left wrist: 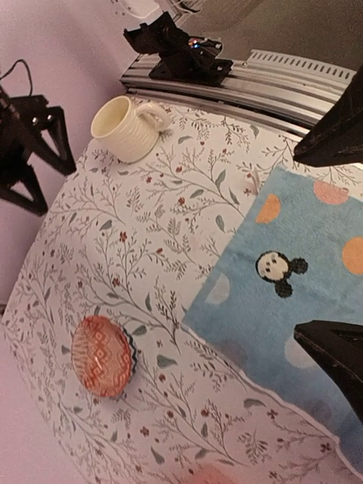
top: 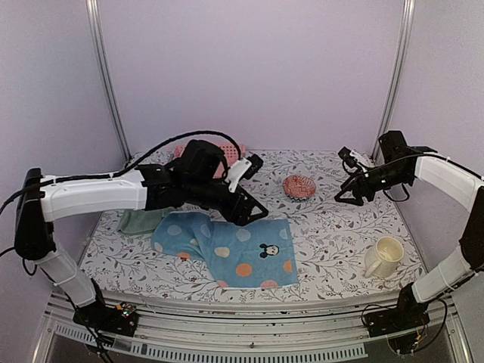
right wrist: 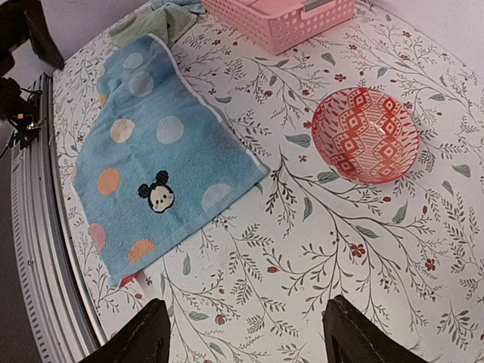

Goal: Roll the towels
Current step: Place the towel at the center of the board.

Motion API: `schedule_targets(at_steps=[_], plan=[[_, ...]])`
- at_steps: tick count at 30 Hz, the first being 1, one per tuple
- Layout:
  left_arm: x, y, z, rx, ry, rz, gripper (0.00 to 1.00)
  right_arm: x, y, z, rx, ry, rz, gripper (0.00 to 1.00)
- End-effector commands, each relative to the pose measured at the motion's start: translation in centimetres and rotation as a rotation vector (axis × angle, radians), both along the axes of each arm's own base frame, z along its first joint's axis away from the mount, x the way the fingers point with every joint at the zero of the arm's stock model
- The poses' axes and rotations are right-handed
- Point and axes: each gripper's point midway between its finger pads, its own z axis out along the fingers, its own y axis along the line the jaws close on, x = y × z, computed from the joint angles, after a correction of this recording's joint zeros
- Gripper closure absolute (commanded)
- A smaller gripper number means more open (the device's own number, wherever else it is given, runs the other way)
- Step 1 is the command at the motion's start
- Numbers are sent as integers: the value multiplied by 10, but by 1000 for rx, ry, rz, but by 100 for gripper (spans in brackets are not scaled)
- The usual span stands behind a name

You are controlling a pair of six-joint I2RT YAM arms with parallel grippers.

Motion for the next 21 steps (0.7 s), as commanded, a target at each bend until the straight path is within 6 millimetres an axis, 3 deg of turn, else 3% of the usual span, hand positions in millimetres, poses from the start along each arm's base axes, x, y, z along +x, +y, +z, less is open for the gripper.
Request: schedule_targets(at_steps=[1,5,10,15,21], plan=[[43,78,-33,111,55,268,30,-30,16,-19,-16,75,105,30],[46,132,-66,183,98,412,32,-66,51,-38,-86,59,288,33],[51,179,-87,211,128,557,35,-105,93,-67,-184,66,485,37],[50,205,-109,235,188,645,37,-153,123,-105,-313,74,684,38],[44,221,-119,261,207,695,38,-187,133,-146,-447,71,824,33]])
